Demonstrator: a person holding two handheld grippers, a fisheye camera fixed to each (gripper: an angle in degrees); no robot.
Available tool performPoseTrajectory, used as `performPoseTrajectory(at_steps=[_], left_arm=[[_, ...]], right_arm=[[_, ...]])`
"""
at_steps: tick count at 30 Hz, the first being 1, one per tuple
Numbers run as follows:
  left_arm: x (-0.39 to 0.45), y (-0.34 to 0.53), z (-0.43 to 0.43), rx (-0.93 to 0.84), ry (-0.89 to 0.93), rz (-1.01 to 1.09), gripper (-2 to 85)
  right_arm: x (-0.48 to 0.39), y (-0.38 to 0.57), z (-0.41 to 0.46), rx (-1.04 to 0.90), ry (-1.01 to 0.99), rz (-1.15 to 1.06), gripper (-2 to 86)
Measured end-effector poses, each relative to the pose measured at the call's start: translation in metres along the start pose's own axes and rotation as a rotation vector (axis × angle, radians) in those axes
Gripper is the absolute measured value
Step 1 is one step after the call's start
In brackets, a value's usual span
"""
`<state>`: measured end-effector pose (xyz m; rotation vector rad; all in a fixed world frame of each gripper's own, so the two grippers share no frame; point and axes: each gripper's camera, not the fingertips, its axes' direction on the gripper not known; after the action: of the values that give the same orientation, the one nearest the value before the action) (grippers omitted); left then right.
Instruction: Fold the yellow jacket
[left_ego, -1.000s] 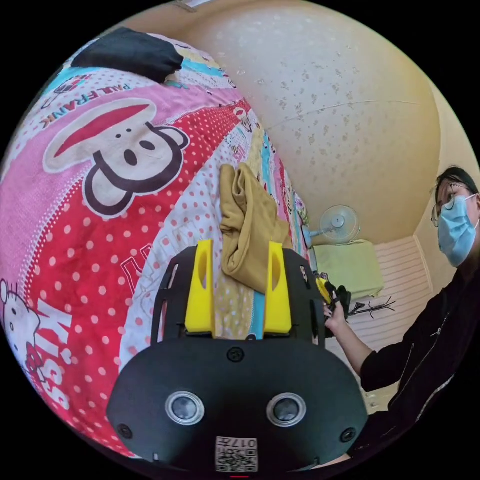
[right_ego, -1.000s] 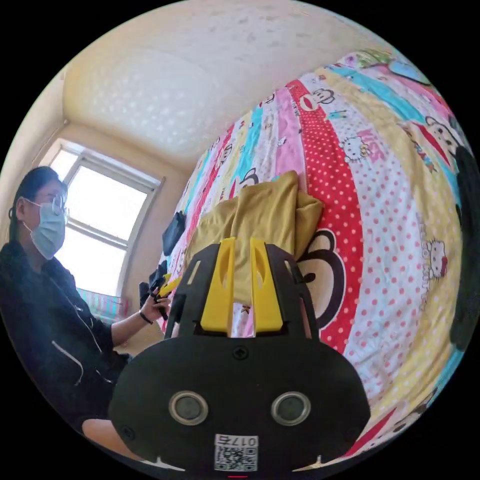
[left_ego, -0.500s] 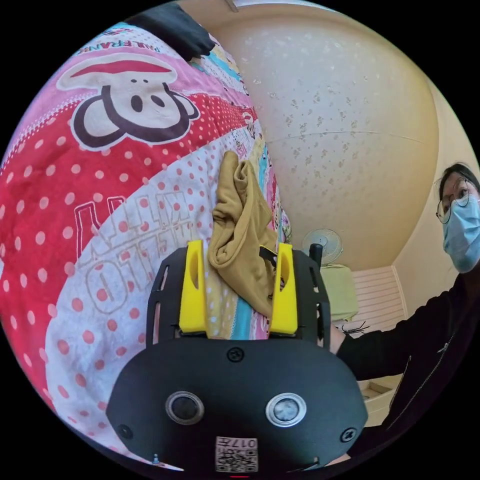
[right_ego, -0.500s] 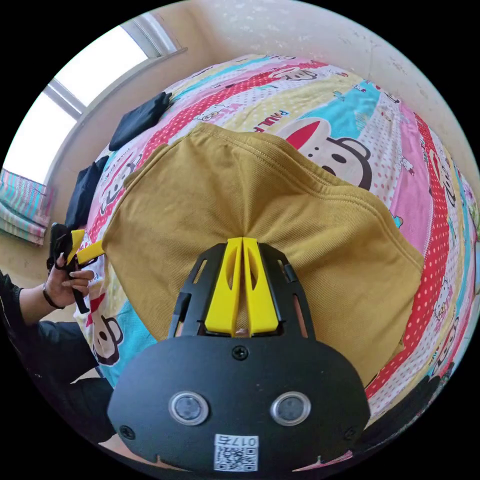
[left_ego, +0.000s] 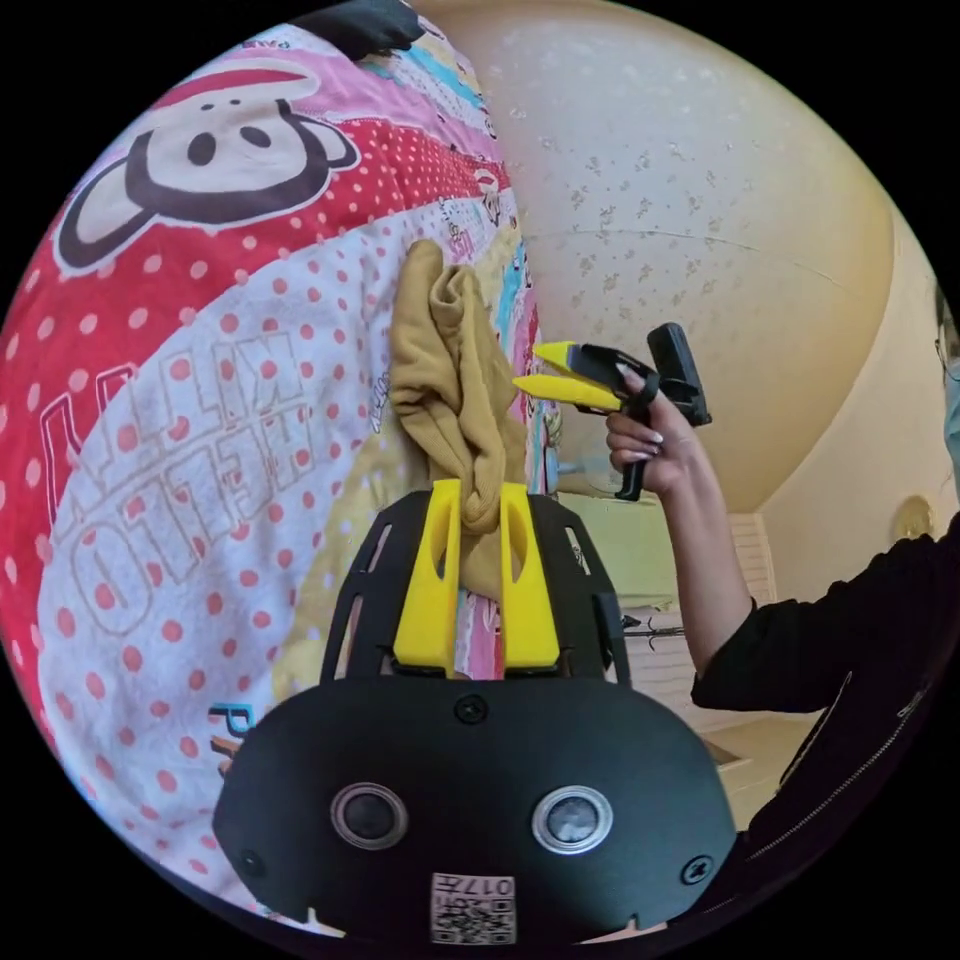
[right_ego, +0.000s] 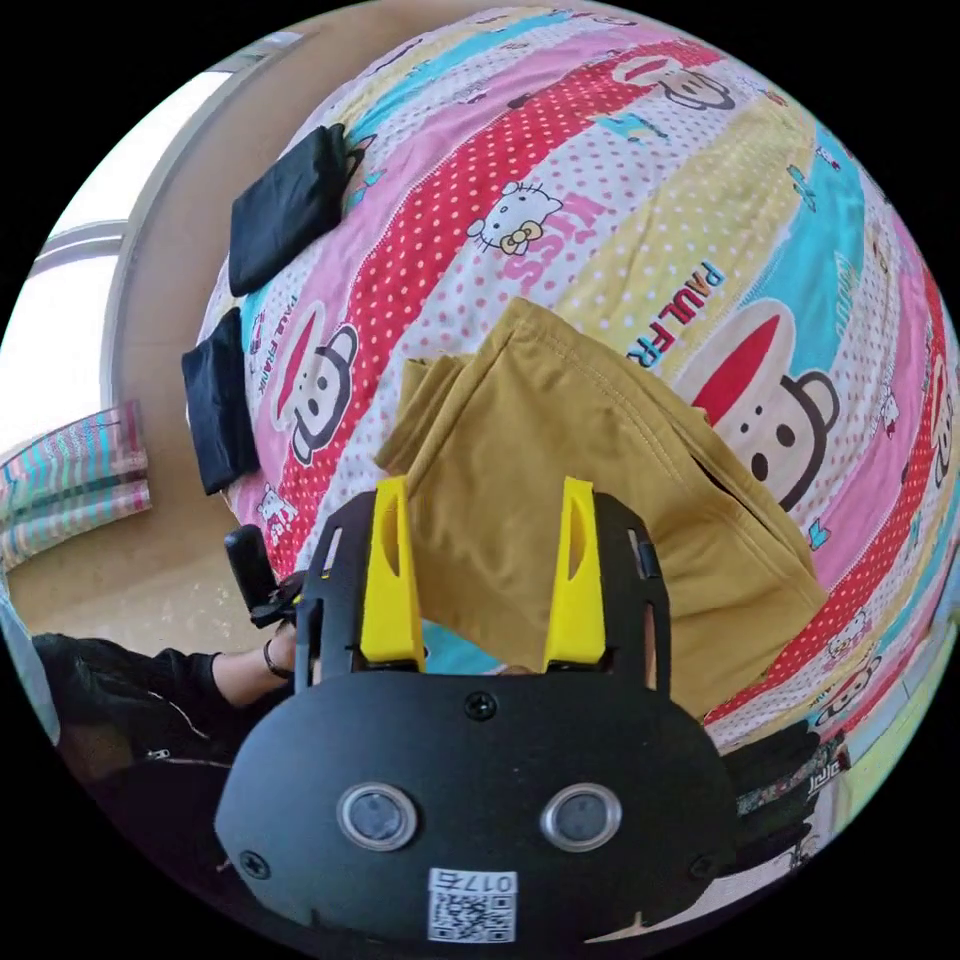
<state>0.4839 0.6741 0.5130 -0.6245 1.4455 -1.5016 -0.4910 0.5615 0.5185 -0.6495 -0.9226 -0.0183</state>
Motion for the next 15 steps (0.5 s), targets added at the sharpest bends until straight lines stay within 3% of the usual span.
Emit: performPoseTrajectory(at_steps=[3,6,10,15], left_arm=[[0.011,0.006,0.003,0.052,0.012,0.027,6.5],[0.018,0.011,0.006,0.092,0.02,0.034,6.5],[0.018,0.016,0.007,0.132,0.058,0.035,6.5],[0.004,0.029,0.0,0.171,0.1,-0.025,6.5]], right_arm=[[-0.042,-0.044,0.025,-0.118,0.038,-0.001,22.5],[-0.086,-0.067,0.059,-0.203,0.202,-0.015,23.3],[-0.121,-0.08,0.121,-0.336,0.589,0.022,24.6],[-0.133,-0.083,0.161,-0.388,0.688,0.004,23.5]])
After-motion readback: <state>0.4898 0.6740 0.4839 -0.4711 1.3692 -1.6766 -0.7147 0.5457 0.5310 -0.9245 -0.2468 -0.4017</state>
